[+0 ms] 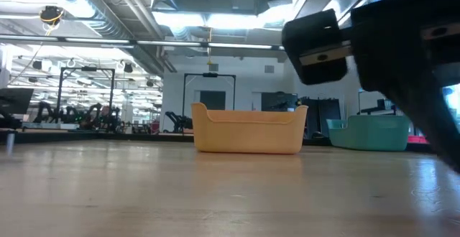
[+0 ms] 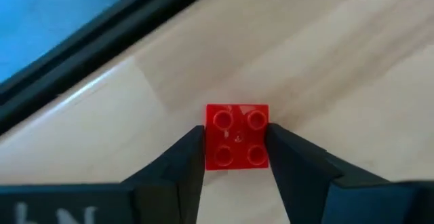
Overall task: Sort & place blocks by color
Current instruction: Put the red game piece into the gray bin
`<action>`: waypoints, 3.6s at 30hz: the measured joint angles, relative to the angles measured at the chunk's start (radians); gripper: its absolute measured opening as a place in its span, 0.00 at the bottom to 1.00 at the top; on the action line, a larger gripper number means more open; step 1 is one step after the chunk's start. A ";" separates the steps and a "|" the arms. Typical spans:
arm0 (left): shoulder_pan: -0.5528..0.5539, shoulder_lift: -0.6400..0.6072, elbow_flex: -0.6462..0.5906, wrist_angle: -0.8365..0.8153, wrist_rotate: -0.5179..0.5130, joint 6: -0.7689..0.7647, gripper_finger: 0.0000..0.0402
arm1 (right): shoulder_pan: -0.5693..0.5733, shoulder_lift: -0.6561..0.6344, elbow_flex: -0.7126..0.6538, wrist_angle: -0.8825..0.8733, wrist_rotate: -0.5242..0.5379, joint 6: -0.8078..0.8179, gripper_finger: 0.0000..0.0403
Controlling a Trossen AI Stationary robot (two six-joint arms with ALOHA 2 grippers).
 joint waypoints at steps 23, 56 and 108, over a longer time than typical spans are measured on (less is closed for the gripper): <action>0.000 0.000 0.000 0.000 0.000 0.000 0.51 | -0.109 -0.002 -0.012 0.049 0.118 0.121 0.40; 0.006 0.000 0.000 0.000 -0.004 0.024 0.51 | -0.144 -0.003 -0.014 0.081 0.150 0.174 0.35; 0.006 0.000 0.000 0.003 -0.003 0.026 0.51 | -0.176 0.004 0.144 -0.205 0.138 0.187 0.35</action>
